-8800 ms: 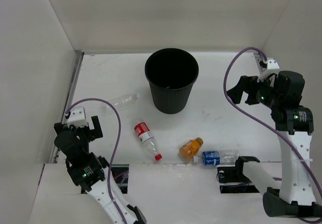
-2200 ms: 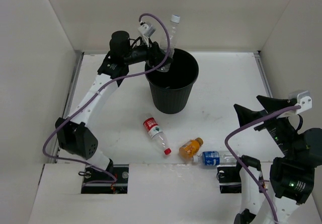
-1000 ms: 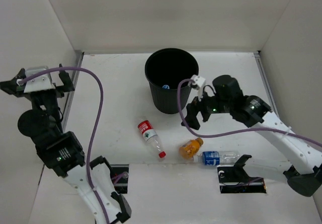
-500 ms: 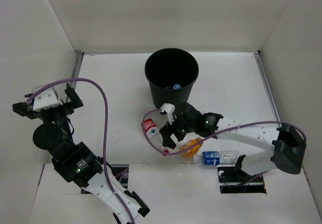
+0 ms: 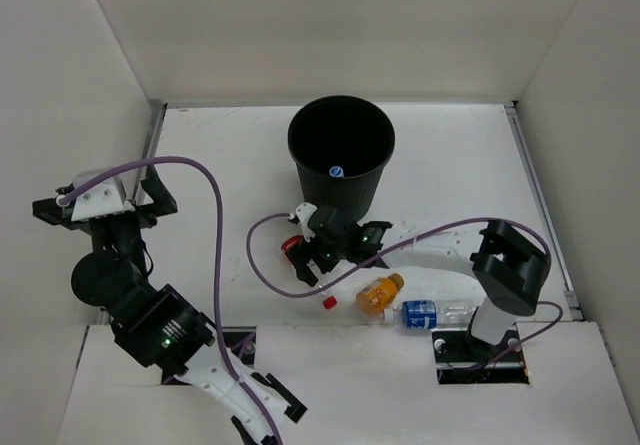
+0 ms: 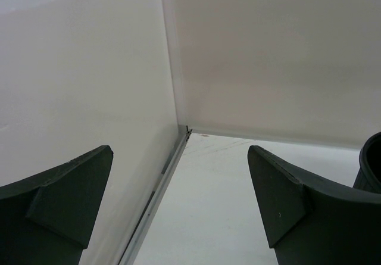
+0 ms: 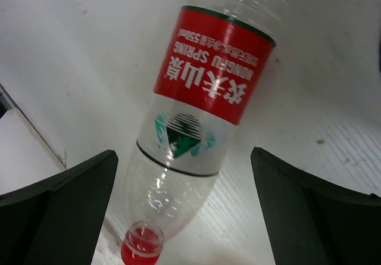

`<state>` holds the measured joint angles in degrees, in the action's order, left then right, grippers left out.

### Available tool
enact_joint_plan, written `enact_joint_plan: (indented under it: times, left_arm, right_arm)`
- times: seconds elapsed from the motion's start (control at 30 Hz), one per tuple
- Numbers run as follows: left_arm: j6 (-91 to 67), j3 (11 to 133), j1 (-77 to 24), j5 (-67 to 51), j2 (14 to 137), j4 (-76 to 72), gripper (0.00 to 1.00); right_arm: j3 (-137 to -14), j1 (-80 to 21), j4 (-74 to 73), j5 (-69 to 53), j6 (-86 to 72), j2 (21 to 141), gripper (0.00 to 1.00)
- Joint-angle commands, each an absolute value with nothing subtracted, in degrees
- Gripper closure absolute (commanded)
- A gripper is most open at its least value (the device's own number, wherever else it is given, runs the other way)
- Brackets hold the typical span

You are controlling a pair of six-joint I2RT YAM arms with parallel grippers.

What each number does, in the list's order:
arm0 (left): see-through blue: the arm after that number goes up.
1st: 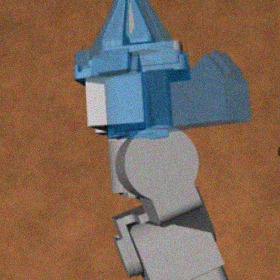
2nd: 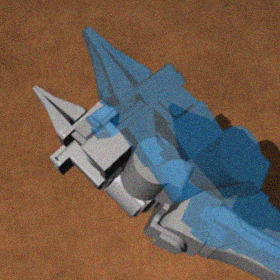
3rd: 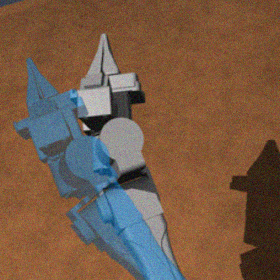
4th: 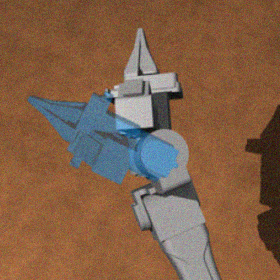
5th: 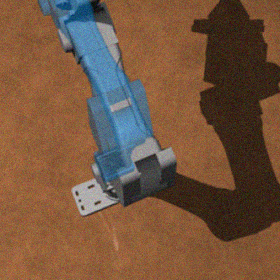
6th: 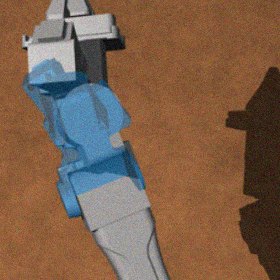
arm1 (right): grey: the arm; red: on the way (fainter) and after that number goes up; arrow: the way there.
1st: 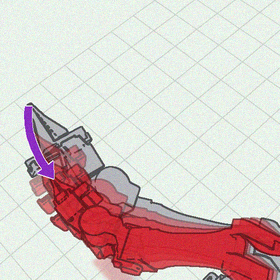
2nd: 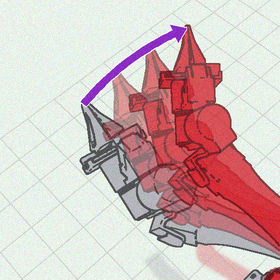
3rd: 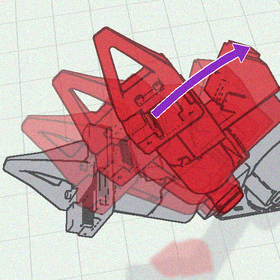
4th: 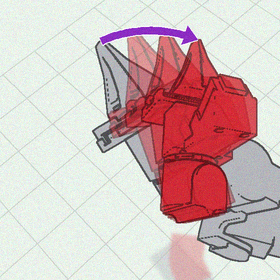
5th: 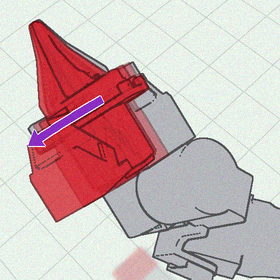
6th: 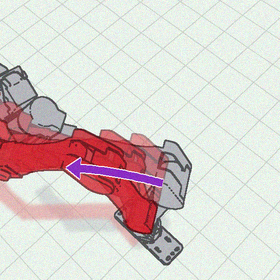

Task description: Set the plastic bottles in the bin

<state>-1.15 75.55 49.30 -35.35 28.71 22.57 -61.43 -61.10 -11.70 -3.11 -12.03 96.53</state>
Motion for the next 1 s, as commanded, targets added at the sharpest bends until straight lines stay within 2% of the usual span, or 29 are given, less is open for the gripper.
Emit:
enact_joint_plan:
  times: [0.0, 0.13, 0.23, 0.3, 0.33, 0.37, 0.4, 0.47, 0.67, 0.97]
  left_arm:
    - [-1.4, 77.5, 50.1, -38.7, 28.7, 20.4, 0.0]
    - [-0.6, 77.6, 50.7, -40.5, 28.2, 20.4, 0.0]
    - [-0.1, 76.8, 51.0, -41.0, 27.8, 20.0, 0.0]
    - [0.3, 76.1, 51.2, -41.0, 27.7, 20.0, 0.0]
    - [0.4, 75.8, 51.3, -41.0, 27.7, 20.0, 0.0]
    - [0.4, 75.6, 51.3, -40.4, 27.7, 20.0, 0.0]
    - [0.0, 75.5, 51.3, -40.2, 27.8, 19.7, 0.0]
    - [-0.8, 75.5, 51.1, -38.8, 27.8, 19.6, 0.0]
    - [-6.2, 76.4, 48.7, -34.8, 27.2, 17.8, 0.0]
    - [-10.2, 76.2, 43.0, -33.2, 25.8, 16.1, 0.0]
  right_arm:
    - [-64.9, -63.6, -8.4, -0.9, -13.1, 99.3, 0.0]
    - [-66.9, -65.1, -8.7, 2.3, -12.0, 104.5, 0.0]
    - [-69.0, -65.4, -9.1, 2.3, -10.6, 107.6, 0.1]
    - [-70.7, -65.6, -9.8, 2.0, -9.8, 109.3, 0.28]
    - [-71.6, -65.7, -10.2, 2.1, -9.5, 109.9, 0.47]
    - [-72.6, -65.8, -10.5, 2.2, -9.1, 110.0, 0.6]
    - [-73.8, -65.8, -10.7, 2.2, -8.5, 110.0, 0.7]
    - [-77.8, -65.8, -12.3, 1.8, -8.1, 109.8, 0.82]
    - [-94.8, -64.9, -17.9, -3.4, -8.8, 108.8, 0.97]
    - [-115.1, -57.4, -18.9, -3.3, -8.1, 105.6, 0.97]
